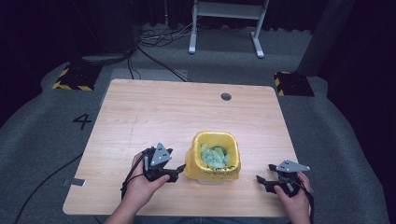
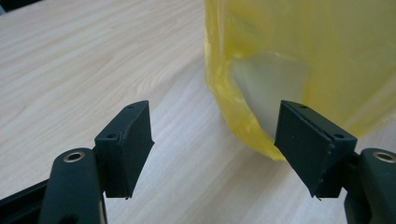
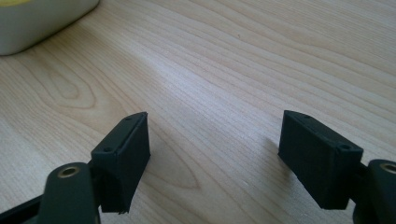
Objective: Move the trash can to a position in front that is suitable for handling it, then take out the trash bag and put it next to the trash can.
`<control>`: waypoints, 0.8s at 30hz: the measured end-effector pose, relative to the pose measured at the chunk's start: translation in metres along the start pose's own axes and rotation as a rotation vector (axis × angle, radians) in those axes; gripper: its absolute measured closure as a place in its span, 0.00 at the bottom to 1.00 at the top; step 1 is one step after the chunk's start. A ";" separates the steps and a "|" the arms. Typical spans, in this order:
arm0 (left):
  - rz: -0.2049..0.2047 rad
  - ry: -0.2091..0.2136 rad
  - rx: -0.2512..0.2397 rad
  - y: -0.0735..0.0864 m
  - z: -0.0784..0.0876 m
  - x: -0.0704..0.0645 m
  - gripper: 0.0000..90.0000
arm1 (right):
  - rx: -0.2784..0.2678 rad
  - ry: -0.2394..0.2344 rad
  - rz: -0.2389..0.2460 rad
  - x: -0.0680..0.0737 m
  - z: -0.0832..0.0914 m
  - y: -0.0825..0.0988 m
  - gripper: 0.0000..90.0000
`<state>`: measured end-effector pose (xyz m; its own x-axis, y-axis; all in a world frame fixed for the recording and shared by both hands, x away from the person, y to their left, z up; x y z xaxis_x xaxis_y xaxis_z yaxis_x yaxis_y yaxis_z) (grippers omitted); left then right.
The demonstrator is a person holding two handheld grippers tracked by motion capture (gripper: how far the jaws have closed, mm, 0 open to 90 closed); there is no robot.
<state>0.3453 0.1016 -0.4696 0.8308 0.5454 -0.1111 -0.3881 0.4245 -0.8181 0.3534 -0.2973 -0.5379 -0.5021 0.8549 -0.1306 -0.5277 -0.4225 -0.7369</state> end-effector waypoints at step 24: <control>-0.043 0.066 0.045 0.034 -0.017 -0.012 0.28 | -0.016 -0.081 0.093 0.025 0.011 -0.015 0.20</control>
<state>0.3285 0.0970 -0.5061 0.8707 0.4782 -0.1147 -0.3682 0.4794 -0.7966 0.3413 -0.2734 -0.5232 -0.6025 0.7849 -0.1450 -0.4660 -0.4934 -0.7345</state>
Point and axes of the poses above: each handheld gripper's, and its own axes: z roughly backward along the jaws, y roughly out of its underside, x roughly to its left, the point moved 5 cm from there along -z, roughly forward along the jaws, and after that the axes turned 11 degrees about y, right-handed, at the moved point
